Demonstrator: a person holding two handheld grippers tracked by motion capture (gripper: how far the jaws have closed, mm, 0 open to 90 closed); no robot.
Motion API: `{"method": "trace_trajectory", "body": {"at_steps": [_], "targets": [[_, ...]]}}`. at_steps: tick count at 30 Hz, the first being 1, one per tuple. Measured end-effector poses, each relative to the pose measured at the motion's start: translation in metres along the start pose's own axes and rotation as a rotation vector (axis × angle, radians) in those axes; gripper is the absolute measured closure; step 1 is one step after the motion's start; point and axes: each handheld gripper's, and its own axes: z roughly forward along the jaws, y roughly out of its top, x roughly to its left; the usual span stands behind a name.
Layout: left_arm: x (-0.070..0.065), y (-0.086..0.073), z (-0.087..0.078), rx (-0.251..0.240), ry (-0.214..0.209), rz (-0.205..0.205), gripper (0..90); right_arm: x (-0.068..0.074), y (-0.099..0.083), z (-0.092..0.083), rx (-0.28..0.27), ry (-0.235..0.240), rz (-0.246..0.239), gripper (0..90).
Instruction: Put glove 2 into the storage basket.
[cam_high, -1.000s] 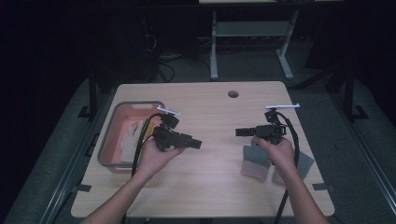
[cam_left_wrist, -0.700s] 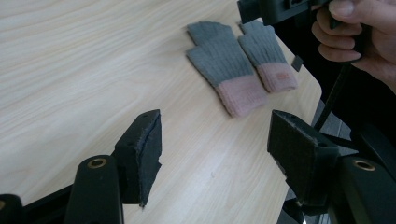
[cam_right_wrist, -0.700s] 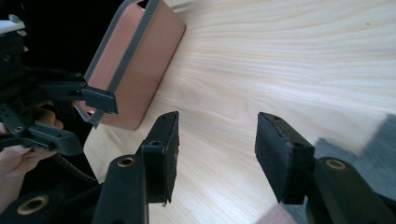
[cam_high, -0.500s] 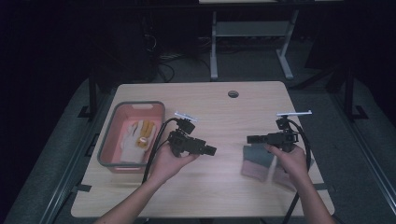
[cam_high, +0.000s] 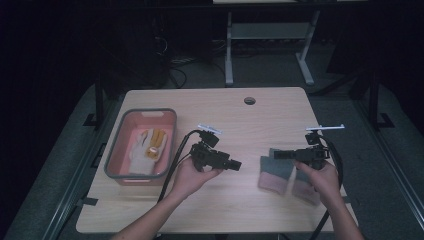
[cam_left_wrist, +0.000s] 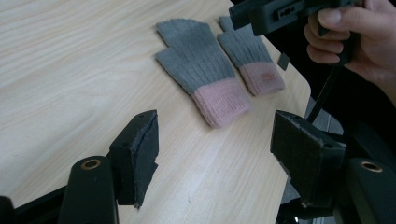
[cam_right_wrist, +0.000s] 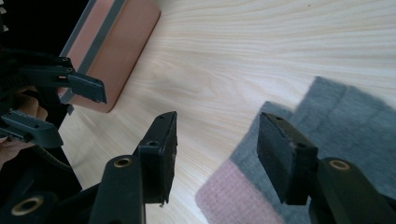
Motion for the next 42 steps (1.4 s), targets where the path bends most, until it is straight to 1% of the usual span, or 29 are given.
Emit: {"method": "trace_trajectory", "body": {"at_steps": [2,5,9,13,16,18,19,25,26,28,29,30,31,32,34,38,41,42], "targets": [[-0.002,0.000,0.003,-0.001,-0.017,-0.001,32.6,-0.002,-0.002,-0.003,-0.004,-0.012,-0.001,47.4],[-0.004,0.001,0.009,-0.004,-0.033,-0.002,31.6,-0.004,-0.005,-0.008,-0.002,-0.040,-0.023,47.1],[-0.008,0.001,0.018,-0.002,-0.042,0.005,31.0,-0.008,-0.012,-0.016,0.007,-0.075,-0.041,46.7],[-0.011,0.002,0.026,-0.006,-0.061,0.006,30.1,-0.015,-0.019,-0.023,0.005,-0.127,-0.055,46.8],[-0.015,0.002,0.032,-0.003,-0.068,0.014,29.8,-0.019,-0.024,-0.027,0.009,-0.167,-0.072,47.0],[-0.017,0.001,0.035,-0.001,-0.065,0.020,29.4,-0.022,-0.027,-0.029,0.015,-0.182,-0.076,47.1],[-0.017,0.001,0.036,0.000,-0.064,0.019,29.3,-0.022,-0.029,-0.030,0.023,-0.200,-0.079,47.1],[-0.019,0.000,0.039,-0.001,-0.057,0.036,28.5,-0.029,-0.040,-0.036,0.031,-0.265,-0.101,48.2],[-0.020,0.000,0.040,-0.005,-0.058,0.031,28.4,-0.030,-0.042,-0.037,0.030,-0.270,-0.104,48.6],[-0.020,-0.001,0.041,-0.003,-0.056,0.041,28.5,-0.033,-0.046,-0.038,0.033,-0.305,-0.108,50.9],[-0.021,-0.002,0.042,-0.003,-0.052,0.036,28.5,-0.034,-0.047,-0.039,0.032,-0.319,-0.112,52.0],[-0.021,-0.003,0.043,0.001,-0.050,0.043,28.4,-0.035,-0.050,-0.040,0.032,-0.338,-0.105,52.4],[-0.021,-0.003,0.044,0.005,-0.051,0.041,28.4,-0.037,-0.052,-0.041,0.035,-0.353,-0.093,53.0],[-0.021,-0.004,0.045,0.005,-0.053,0.041,28.5,-0.038,-0.053,-0.042,0.037,-0.367,-0.101,54.1],[-0.021,-0.006,0.046,0.009,-0.055,0.037,28.5,-0.040,-0.057,-0.042,0.050,-0.405,-0.100,54.8],[-0.021,-0.008,0.049,0.016,-0.056,0.040,28.4,-0.043,-0.062,-0.039,0.060,-0.445,-0.104,54.6],[-0.021,-0.008,0.048,0.013,-0.054,0.037,28.5,-0.043,-0.064,-0.034,0.084,-0.490,-0.132,54.8],[-0.021,-0.008,0.048,0.013,-0.056,0.036,28.5,-0.043,-0.065,-0.031,0.094,-0.506,-0.150,54.9]]}}
